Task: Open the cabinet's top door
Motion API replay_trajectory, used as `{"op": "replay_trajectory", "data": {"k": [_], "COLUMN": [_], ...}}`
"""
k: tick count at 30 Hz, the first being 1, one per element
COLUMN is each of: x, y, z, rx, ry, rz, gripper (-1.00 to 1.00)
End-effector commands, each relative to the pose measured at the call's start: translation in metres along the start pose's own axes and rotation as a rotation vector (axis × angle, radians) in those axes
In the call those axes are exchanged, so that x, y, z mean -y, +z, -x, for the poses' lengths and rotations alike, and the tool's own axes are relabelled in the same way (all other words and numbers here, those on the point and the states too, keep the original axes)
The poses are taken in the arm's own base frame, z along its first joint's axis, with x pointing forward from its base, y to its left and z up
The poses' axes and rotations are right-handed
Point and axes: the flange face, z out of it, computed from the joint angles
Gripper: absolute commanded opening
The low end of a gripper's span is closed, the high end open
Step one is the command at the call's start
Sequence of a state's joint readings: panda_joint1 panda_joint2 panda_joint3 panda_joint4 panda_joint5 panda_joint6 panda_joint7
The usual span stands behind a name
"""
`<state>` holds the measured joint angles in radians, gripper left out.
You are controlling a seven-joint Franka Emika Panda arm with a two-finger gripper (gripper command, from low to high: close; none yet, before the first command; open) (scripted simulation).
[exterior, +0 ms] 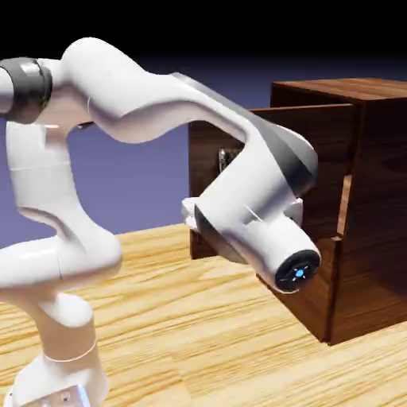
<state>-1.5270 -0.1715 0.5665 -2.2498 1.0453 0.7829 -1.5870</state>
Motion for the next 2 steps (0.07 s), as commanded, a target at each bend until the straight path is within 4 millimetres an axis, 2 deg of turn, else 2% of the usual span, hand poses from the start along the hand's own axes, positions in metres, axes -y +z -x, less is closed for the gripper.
{"op": "replay_trajectory", "data": {"k": [1,2], "x": [0.0,0.0], "y": [-0.0002,-0.0002], "z": [0.0,0.0], "rx": [-0.001,-0.001], "ry": [0.0,0.0], "rz": [0.001,0.001], "gripper": [1.0,1.0]}}
